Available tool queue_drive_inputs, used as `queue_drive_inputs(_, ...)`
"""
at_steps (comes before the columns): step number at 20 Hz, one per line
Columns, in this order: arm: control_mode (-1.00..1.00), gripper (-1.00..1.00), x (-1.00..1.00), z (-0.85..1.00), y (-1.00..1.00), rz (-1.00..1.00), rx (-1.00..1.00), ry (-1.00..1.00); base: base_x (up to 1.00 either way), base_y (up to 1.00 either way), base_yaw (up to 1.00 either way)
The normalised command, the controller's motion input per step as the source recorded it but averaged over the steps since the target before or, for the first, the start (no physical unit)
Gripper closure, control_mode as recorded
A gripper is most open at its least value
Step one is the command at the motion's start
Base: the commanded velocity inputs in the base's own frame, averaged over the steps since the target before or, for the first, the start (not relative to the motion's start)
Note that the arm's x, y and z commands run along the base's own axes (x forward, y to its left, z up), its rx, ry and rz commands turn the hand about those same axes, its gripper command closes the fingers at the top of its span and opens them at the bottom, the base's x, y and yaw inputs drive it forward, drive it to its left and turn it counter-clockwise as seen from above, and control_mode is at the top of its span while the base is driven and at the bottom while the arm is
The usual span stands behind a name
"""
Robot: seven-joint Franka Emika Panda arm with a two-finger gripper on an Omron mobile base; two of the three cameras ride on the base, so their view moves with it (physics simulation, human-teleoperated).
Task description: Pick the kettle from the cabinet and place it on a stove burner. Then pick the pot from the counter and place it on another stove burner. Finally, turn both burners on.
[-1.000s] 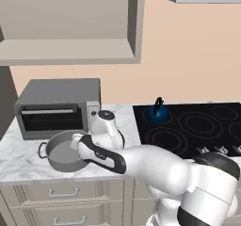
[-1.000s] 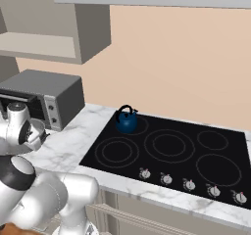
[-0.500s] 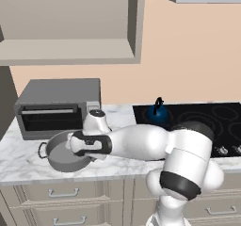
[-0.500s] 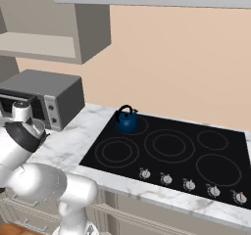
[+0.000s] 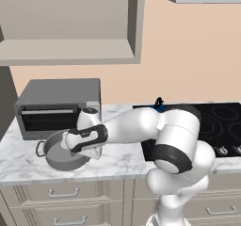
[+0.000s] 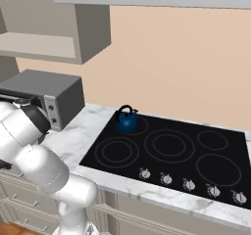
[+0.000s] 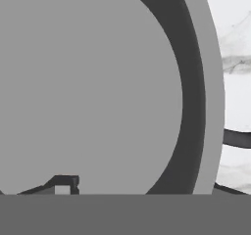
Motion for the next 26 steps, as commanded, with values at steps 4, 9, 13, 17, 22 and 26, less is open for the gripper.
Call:
queue_drive_inputs(4, -1.00, 1.00, 0.00, -0.18, 0.01, 0.00, 0.00, 0.00, 0.00, 0.00, 0.00)
queue_drive_inputs(9, -1.00, 1.00, -0.04, -0.04, 0.00, 0.00, 0.00, 0.00, 0.00, 0.00, 0.00)
queue_drive_inputs(13, -1.00, 1.00, -0.30, 0.00, 0.00, -0.05, 0.00, -0.01, 0.00, 0.00, 0.00)
queue_drive_inputs(17, -1.00, 1.00, -0.41, 0.01, 0.00, -0.06, 0.00, -0.05, 0.00, 0.00, 0.00)
queue_drive_inputs(22, -1.00, 1.00, -0.50, 0.15, -0.03, -0.08, 0.00, -0.07, 0.00, 0.00, 0.00)
queue_drive_inputs(26, -1.00, 1.00, -0.46, 0.30, -0.18, -0.11, 0.02, -0.05, 0.00, 0.00, 0.00)
